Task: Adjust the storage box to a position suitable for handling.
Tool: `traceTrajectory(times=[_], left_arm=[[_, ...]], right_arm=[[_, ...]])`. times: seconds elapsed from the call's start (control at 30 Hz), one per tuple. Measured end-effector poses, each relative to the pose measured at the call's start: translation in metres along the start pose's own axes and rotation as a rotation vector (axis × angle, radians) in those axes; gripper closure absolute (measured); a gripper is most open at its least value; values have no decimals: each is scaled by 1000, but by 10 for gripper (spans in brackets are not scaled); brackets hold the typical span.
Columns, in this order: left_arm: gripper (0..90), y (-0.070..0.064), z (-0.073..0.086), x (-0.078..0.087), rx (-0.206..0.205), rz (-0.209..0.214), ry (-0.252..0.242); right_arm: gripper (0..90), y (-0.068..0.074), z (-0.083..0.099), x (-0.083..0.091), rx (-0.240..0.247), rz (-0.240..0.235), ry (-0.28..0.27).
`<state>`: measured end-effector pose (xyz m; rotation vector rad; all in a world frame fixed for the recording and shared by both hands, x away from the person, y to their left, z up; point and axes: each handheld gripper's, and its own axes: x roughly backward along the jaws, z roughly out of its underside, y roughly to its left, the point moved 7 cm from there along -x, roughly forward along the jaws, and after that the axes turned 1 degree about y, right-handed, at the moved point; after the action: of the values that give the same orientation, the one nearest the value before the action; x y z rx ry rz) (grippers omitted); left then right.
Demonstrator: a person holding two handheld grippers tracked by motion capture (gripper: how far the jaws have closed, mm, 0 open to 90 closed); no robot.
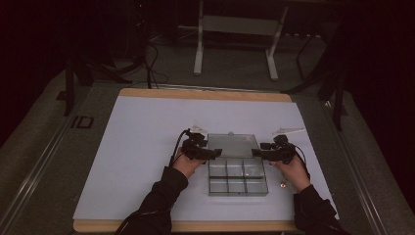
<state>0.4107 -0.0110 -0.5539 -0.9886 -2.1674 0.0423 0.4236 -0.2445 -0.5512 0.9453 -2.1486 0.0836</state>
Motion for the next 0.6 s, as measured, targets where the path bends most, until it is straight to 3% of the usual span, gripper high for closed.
traceTrajectory(times=[0.03, 0.1, 0.23, 0.5, 0.6], left_arm=[[169, -1, 0, 1, -5, -7, 7], [142, -3, 0, 2, -25, -12, 12], [39, -10, 1, 2, -56, 19, 31], [29, -19, 3, 10, -120, 6, 27], [30, -23, 3, 15, -121, 11, 18]], right_arm=[[397, 1, -1, 1, 5, -1, 0], [391, 1, -2, 4, 1, -2, -4], [384, 2, -4, 9, 12, -3, -2], [369, 5, -3, 18, 49, -9, 7], [369, 6, -3, 20, 58, -4, 11]])
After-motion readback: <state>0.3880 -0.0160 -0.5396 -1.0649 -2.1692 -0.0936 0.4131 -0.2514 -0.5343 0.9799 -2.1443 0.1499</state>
